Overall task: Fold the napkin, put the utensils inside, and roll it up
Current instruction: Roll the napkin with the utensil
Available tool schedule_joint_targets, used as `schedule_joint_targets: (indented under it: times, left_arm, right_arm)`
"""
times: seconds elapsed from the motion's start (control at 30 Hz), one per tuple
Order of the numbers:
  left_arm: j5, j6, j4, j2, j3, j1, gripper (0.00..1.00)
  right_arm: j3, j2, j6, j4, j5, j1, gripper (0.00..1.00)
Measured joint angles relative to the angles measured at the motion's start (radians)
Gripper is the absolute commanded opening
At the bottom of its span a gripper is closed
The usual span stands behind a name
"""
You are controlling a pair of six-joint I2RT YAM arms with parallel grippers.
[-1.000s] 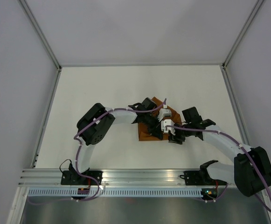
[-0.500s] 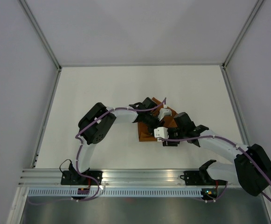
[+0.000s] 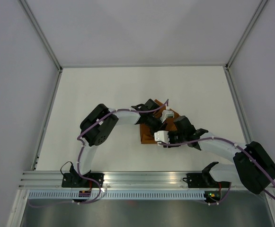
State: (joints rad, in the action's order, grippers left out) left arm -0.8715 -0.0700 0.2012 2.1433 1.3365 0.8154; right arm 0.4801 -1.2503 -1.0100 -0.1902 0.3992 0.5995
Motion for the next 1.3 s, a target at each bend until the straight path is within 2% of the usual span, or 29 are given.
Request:
schedule_joint_targets:
  times: [0.17,0.3,0.33,0.5,0.7,0.93,1.3]
  left_arm:
    - [-0.01,0.006,0.007,0.006,0.007,0.0,0.12]
    - [-0.01,0.013,0.005,0.006,0.006,-0.001,0.23]
    - [-0.01,0.018,0.0,0.006,0.003,-0.002,0.29]
    - [0.005,0.064,-0.06,-0.027,-0.048,-0.017,0.39]
    - [0.064,0.114,-0.114,-0.087,-0.117,-0.041,0.42]
    - [0.171,0.164,-0.175,-0.159,-0.192,-0.068,0.43]
    - [0.37,0.266,-0.333,-0.311,-0.284,-0.163,0.45]
  right_arm:
    - [-0.008,-0.007,-0.008,0.021,-0.013,0.001,0.31]
    - [-0.008,-0.017,-0.008,0.027,-0.013,0.001,0.17]
    - [-0.008,-0.018,-0.008,0.028,-0.013,0.001,0.14]
    - [0.005,-0.042,-0.013,0.021,-0.002,0.001,0.05]
    - [0.097,-0.134,-0.028,-0.037,0.02,0.001,0.0]
    - [0.232,-0.253,-0.06,-0.159,0.061,-0.013,0.0]
    - [0.446,-0.432,-0.139,-0.431,0.193,-0.072,0.0]
